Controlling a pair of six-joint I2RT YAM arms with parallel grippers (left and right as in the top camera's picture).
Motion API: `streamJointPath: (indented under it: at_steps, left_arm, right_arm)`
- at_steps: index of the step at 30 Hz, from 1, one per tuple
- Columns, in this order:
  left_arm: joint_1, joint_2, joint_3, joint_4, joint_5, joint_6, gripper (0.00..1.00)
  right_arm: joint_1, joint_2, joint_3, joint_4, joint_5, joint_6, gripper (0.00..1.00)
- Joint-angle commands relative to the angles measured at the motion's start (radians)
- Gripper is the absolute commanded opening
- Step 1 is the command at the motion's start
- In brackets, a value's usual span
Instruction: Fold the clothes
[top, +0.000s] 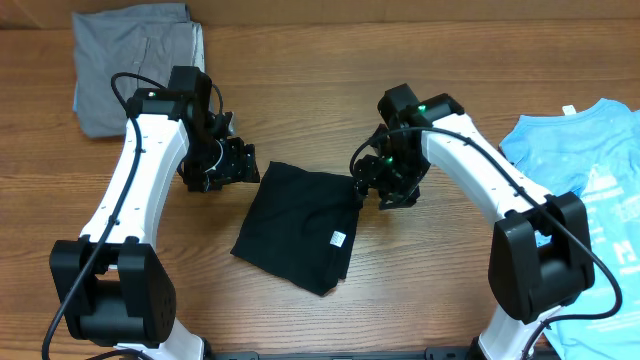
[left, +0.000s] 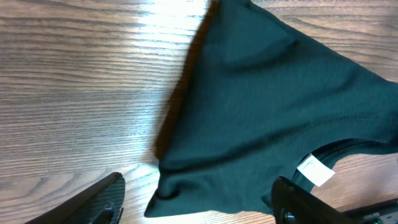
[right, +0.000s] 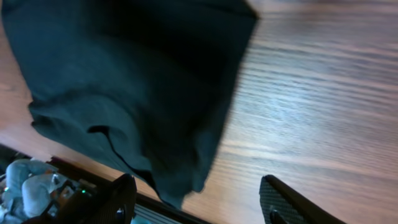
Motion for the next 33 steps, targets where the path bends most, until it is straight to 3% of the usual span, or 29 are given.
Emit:
streamJointPath:
  at_steps: [1, 6, 9, 14, 17, 29, 33]
  left_arm:
    - [0.004, -0.01, -0.004, 0.003, -0.006, -0.009, 0.8]
    - [0.004, -0.01, -0.004, 0.003, -0.006, -0.009, 0.8]
    - [0.004, -0.01, -0.004, 0.002, -0.006, -0.009, 0.8]
    - [0.004, -0.01, -0.004, 0.002, -0.006, -0.009, 0.81]
    - [0.004, -0.01, -0.004, 0.002, -0.006, -0.009, 0.82]
    - [0.004, -0.01, -0.004, 0.002, -0.006, -0.006, 0.86]
    - [0.004, -0.01, -0.004, 0.003, -0.006, -0.006, 0.89]
  right_arm:
    - [0.017, -0.01, -0.037, 0.057, -0.069, -0.001, 0.68]
    - [0.022, 0.006, -0.082, 0.142, -0.095, 0.002, 0.65]
    - [0.022, 0.022, -0.084, 0.165, -0.094, 0.002, 0.54]
    - [0.016, 0.024, -0.083, 0.221, -0.09, 0.006, 0.19]
    - [0.006, 0.024, -0.083, 0.236, -0.043, 0.036, 0.04]
    - [-0.013, 0.025, -0.083, 0.307, 0.212, 0.039, 0.04]
    - [-0.013, 0.027, -0.083, 0.301, 0.326, 0.044, 0.2]
